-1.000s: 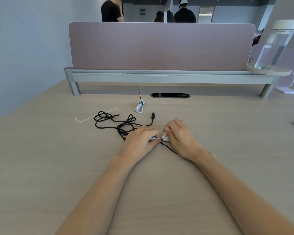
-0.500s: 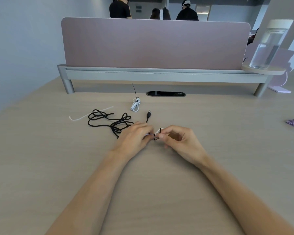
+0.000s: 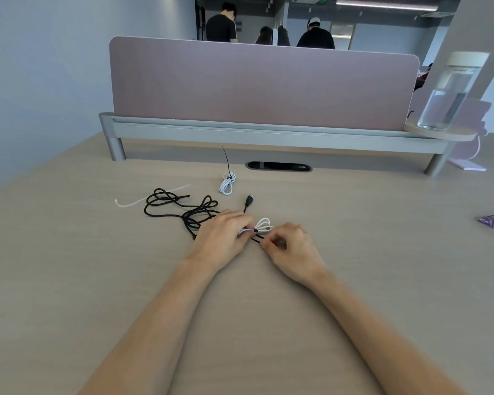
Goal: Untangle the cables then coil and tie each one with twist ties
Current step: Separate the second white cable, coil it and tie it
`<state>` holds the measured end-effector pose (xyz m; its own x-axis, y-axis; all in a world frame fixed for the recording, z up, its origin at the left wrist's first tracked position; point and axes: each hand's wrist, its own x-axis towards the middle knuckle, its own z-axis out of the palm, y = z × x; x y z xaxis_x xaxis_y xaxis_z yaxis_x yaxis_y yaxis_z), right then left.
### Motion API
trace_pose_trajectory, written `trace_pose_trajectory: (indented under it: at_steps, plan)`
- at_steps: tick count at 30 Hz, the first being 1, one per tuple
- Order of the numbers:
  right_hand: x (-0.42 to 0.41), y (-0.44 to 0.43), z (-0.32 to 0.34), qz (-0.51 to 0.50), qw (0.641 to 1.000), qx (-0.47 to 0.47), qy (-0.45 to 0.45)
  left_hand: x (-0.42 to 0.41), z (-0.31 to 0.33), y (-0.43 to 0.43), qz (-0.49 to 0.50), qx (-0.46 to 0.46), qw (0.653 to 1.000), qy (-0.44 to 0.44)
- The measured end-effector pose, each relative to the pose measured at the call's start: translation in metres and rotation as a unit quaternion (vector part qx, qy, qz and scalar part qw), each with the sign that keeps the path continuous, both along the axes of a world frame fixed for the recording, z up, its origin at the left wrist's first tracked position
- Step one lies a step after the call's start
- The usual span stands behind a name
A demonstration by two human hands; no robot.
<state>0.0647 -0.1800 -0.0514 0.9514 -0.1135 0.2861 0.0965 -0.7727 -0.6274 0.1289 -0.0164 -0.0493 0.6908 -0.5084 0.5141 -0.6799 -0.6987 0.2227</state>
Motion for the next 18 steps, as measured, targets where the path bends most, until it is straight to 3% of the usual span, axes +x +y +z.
trace_pose_trajectory:
  at_steps: [18]
  plan:
    - [0.001, 0.010, 0.007, -0.043, 0.998, -0.023, 0.038, -0.001, 0.002, 0.000, 0.006, -0.009, 1.000, 0.021]
